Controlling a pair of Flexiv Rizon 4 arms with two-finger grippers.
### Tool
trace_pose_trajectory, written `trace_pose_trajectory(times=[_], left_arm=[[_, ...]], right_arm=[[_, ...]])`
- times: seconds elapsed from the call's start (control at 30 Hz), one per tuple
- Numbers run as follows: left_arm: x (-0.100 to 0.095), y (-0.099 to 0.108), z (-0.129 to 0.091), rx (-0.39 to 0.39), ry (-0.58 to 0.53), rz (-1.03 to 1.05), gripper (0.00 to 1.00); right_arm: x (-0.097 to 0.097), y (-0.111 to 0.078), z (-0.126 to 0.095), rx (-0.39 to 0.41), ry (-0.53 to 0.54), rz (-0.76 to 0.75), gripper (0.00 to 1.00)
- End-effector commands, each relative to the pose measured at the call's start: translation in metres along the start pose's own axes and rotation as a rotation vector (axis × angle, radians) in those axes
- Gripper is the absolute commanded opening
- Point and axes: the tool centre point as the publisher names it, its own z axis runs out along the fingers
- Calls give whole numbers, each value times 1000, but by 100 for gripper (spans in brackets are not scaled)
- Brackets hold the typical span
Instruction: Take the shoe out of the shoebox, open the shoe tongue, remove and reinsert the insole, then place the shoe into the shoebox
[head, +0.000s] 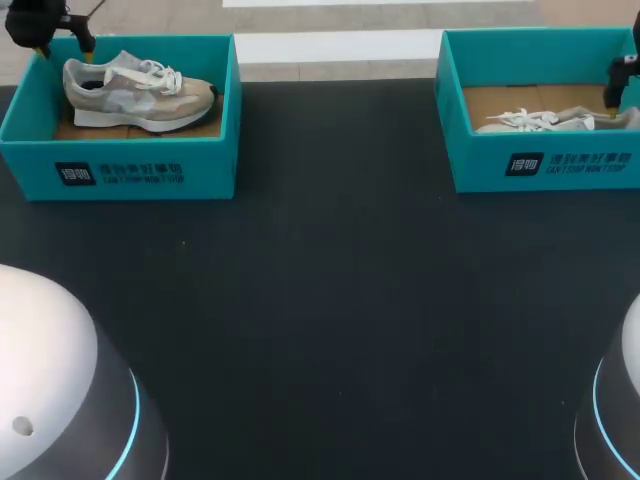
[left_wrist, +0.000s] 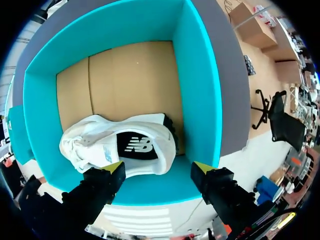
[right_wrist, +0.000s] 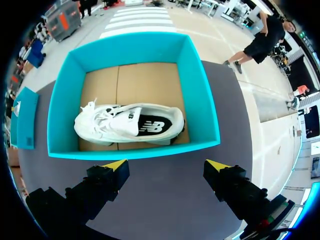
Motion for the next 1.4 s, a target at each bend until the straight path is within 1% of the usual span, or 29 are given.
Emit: trace_pose_trajectory(times=[0.03,0.07,0.13,0.17,0.2,0.23,0.27,0.33,0.43,0.5,0.67,0.7,0.73,0.83,0.87,0.9,1.0,1.17,1.33,1.4], left_arm=[[1,5,9,11,-2,-2,68],[2,4,10,16,-3,-1,64],[3,3,12,21,-3,1,67],[3,2,13,25,-5,3,67],[4,1,14,30,-5,8,65],[5,0,16,35,-1,10,61],[6,-1,17,42,0,12,60],[9,-3,19,49,5,10,60],[12,-4,23,62,19,9,58],[14,-4,25,69,20,1,60],[16,-1,33,92,23,2,59],[17,1,35,98,22,2,56],[17,2,35,107,17,6,56],[18,6,39,131,9,13,56],[18,8,40,135,6,11,57],[18,10,42,136,6,9,54],[19,11,45,139,5,8,54],[21,9,51,157,5,18,56],[22,4,59,180,10,31,52],[22,2,63,185,12,31,56]], right_arm=[[0,0,0,-1,0,1,100],[0,0,0,-1,0,1,100],[0,0,0,-1,0,1,100],[0,0,0,-1,0,1,100],[0,0,0,-1,0,1,100],[0,0,0,-1,0,1,100],[0,0,0,-1,0,1,100],[0,0,0,-1,0,1,100],[0,0,0,-1,0,1,100],[0,0,0,-1,0,1,100],[0,0,0,-1,0,1,100],[0,0,0,-1,0,1,100],[0,0,0,-1,0,1,100],[0,0,0,-1,0,1,100],[0,0,0,-1,0,1,100],[0,0,0,-1,0,1,100],[0,0,0,-1,0,1,100],[0,0,0,-1,0,1,100],[0,0,0,-1,0,1,100],[0,0,0,-1,0,1,100]])
